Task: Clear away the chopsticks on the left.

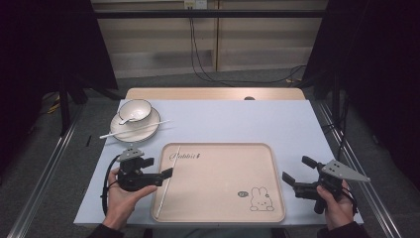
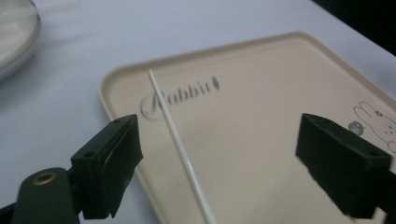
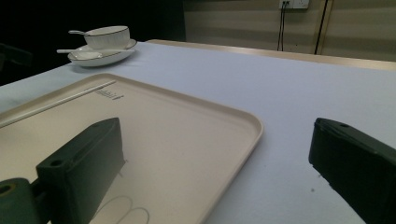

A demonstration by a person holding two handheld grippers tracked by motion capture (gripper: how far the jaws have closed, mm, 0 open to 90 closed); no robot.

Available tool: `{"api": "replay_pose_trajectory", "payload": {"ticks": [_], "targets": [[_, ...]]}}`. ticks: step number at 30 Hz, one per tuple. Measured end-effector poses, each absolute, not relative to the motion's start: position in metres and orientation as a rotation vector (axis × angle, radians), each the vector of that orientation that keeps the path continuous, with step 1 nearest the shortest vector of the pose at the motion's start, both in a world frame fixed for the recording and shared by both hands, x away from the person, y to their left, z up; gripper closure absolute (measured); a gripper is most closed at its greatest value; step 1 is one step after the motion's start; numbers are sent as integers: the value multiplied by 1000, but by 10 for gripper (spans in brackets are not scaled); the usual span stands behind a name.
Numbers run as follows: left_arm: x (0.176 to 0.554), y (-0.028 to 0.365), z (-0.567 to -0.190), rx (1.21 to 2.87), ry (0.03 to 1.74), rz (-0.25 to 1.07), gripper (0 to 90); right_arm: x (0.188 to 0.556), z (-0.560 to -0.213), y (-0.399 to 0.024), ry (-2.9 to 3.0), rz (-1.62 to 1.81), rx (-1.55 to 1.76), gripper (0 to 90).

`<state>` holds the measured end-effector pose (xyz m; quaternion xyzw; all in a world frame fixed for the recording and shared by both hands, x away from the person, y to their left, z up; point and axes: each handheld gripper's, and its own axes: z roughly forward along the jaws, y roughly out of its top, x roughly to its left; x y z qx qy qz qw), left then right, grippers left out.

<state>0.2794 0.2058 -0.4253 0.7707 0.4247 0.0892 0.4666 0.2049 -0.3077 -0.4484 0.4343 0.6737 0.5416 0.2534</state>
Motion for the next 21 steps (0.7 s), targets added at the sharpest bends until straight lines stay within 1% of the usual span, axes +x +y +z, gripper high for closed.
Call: {"api": "replay_pose_trajectory", "payload": {"ticks": [1,2,3,6,8,11,12,13,14,15,16,18,19,21], "targets": [[282,217,-421,1854,1017,226,107,205,-448,-308,1833,1467,1176,25],[282,217,-421,1854,1017,226,90,205,-448,-308,1833,1467,1176,25],[285,230,-418,1842,984,245,83,204,-448,-308,1830,1469,1168,25],[290,249,-415,1870,962,322,59,204,-448,-308,1835,1466,1170,25],[295,261,-414,1842,1003,329,59,205,-448,-308,1832,1457,1164,25],[298,272,-412,1827,990,346,58,205,-448,-307,1837,1449,1157,25],[301,284,-411,1849,935,339,57,205,-448,-307,1838,1447,1156,25],[301,284,-411,1849,935,339,57,205,-448,-307,1838,1447,1156,25],[304,294,-408,1903,883,339,54,205,-448,-307,1835,1443,1152,25],[304,294,-408,1903,883,339,46,205,-448,-307,1835,1442,1153,25],[308,303,-406,1893,841,340,45,205,-448,-307,1841,1442,1155,25],[311,307,-404,1902,847,346,45,204,-448,-307,1843,1442,1159,25],[313,311,-403,1899,846,380,45,204,-448,-307,1845,1441,1157,25],[317,316,-403,1913,845,376,44,205,-448,-307,1845,1433,1154,25]]}}
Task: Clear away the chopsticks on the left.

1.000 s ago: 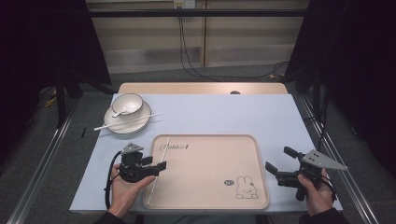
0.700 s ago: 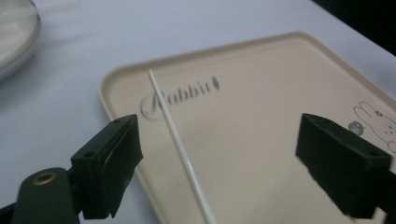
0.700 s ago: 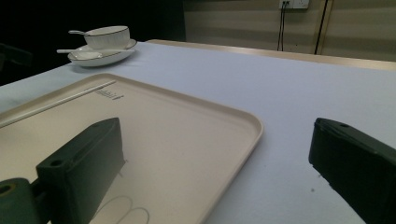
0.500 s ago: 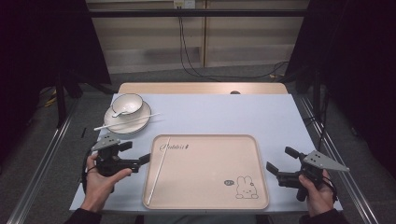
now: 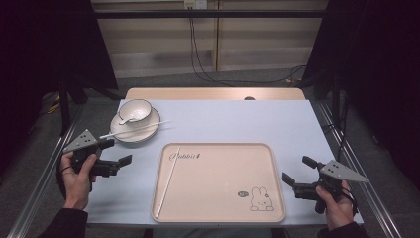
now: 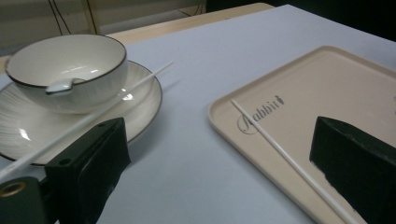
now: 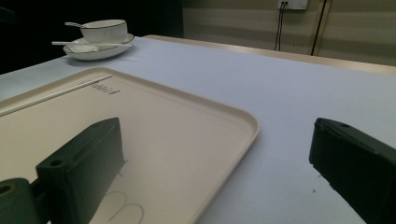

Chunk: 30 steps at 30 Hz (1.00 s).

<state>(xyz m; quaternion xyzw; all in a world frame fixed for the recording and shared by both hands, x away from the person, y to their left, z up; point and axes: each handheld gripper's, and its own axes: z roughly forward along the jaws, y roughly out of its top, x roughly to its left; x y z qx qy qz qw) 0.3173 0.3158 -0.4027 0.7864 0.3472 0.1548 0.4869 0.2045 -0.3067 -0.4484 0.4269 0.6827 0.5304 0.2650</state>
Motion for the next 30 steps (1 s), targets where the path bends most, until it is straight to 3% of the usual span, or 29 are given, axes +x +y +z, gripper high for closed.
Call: {"api": "replay_pose_trajectory", "payload": {"ticks": [8,14,18,22,26,29,30], "targets": [[345,333,-399,1978,844,342,41,205,-449,-307,1845,1433,1155,24],[366,334,-405,2029,797,416,53,206,-449,-307,1843,1444,1169,25],[387,337,-415,2032,868,468,66,205,-449,-308,1839,1447,1169,24],[408,341,-426,2053,902,378,87,205,-449,-309,1844,1449,1167,24],[422,338,-434,2141,869,402,189,206,-450,-309,1843,1456,1171,25],[434,335,-440,2157,914,392,154,206,-450,-310,1851,1449,1166,25],[436,335,-442,2158,915,412,203,206,-450,-309,1846,1454,1171,25]]}}
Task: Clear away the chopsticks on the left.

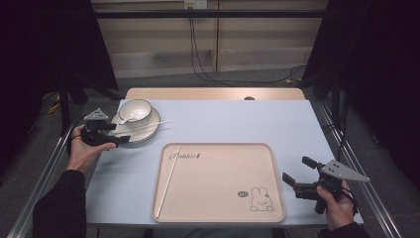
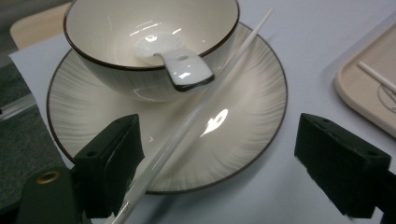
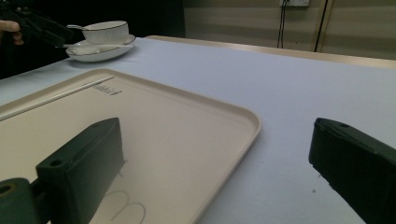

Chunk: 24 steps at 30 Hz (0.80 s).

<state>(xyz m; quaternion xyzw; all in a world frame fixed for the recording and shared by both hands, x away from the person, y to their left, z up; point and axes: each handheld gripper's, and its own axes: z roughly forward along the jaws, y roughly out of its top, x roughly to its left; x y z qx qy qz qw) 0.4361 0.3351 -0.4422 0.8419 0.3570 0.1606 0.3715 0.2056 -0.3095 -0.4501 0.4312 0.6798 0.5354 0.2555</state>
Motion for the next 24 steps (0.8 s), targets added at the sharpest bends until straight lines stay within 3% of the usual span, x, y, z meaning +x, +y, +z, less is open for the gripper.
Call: {"api": "replay_pose_trajectory", "payload": {"ticks": [4,11,13,15,21,24], "targets": [[445,336,-448,2186,943,408,371,205,-451,-309,1850,1451,1176,25],[452,329,-451,2220,882,385,550,204,-451,-310,1854,1445,1171,25],[453,326,-451,2213,879,365,556,204,-450,-309,1856,1449,1170,25],[453,324,-452,2211,893,372,504,204,-450,-309,1859,1448,1169,25],[453,322,-455,2269,861,361,623,205,-450,-310,1861,1439,1160,25],[453,321,-453,2312,847,365,627,205,-451,-309,1864,1442,1162,25]]}}
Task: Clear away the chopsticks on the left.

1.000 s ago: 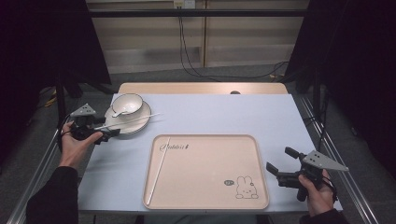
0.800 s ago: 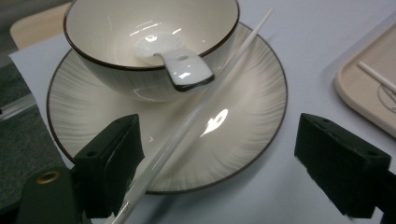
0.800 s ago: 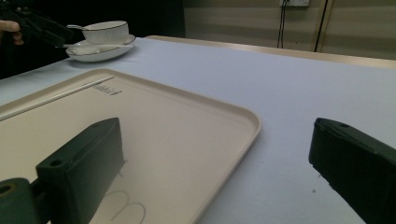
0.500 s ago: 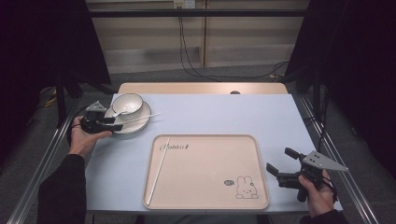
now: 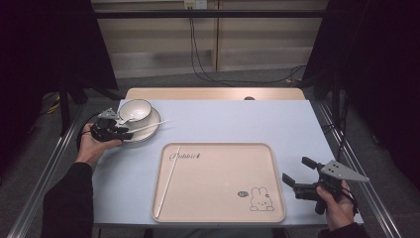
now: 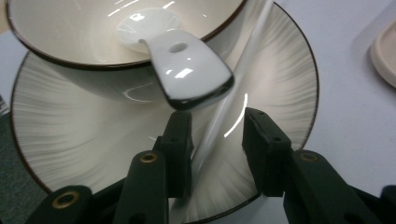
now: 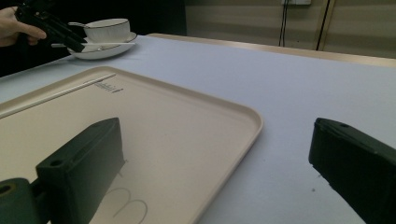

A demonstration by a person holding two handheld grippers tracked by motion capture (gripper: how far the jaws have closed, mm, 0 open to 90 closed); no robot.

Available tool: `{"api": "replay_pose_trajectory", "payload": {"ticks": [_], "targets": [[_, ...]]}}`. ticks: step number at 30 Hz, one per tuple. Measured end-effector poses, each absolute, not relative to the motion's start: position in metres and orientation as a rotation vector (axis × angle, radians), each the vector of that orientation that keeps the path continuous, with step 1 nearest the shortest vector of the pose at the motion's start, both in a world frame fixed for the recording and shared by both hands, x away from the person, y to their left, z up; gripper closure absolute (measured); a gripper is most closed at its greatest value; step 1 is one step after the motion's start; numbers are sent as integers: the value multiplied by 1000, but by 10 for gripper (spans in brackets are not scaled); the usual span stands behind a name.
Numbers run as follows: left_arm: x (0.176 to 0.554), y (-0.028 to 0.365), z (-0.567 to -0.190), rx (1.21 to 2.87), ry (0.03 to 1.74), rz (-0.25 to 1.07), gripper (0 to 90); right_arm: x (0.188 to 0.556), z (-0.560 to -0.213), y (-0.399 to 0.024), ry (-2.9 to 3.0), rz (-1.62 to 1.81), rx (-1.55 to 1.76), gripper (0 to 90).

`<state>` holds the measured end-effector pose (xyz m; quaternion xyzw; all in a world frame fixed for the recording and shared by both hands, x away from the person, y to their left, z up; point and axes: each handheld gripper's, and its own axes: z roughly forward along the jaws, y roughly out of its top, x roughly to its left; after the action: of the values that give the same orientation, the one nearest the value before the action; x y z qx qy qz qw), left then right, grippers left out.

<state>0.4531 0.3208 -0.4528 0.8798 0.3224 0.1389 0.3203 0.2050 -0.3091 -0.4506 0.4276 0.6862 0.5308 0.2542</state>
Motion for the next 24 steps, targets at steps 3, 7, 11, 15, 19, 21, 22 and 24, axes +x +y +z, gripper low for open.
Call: {"api": "replay_pose_trajectory", "payload": {"ticks": [3,7,11,15,19,21,22,24], "targets": [[450,320,-452,2326,835,335,639,205,-451,-309,1868,1434,1160,25],[450,319,-454,2334,826,309,726,205,-451,-309,1864,1434,1162,23],[450,316,-455,2323,814,290,765,206,-451,-308,1875,1437,1173,23],[450,315,-453,2325,816,264,835,207,-452,-308,1877,1432,1172,23],[448,312,-450,2314,814,225,838,207,-451,-308,1873,1443,1164,23],[448,311,-448,2311,817,214,839,207,-451,-308,1875,1436,1165,23],[447,311,-448,2300,821,203,840,207,-451,-308,1874,1444,1166,23],[445,311,-445,2285,833,177,840,207,-451,-308,1869,1447,1169,23]]}}
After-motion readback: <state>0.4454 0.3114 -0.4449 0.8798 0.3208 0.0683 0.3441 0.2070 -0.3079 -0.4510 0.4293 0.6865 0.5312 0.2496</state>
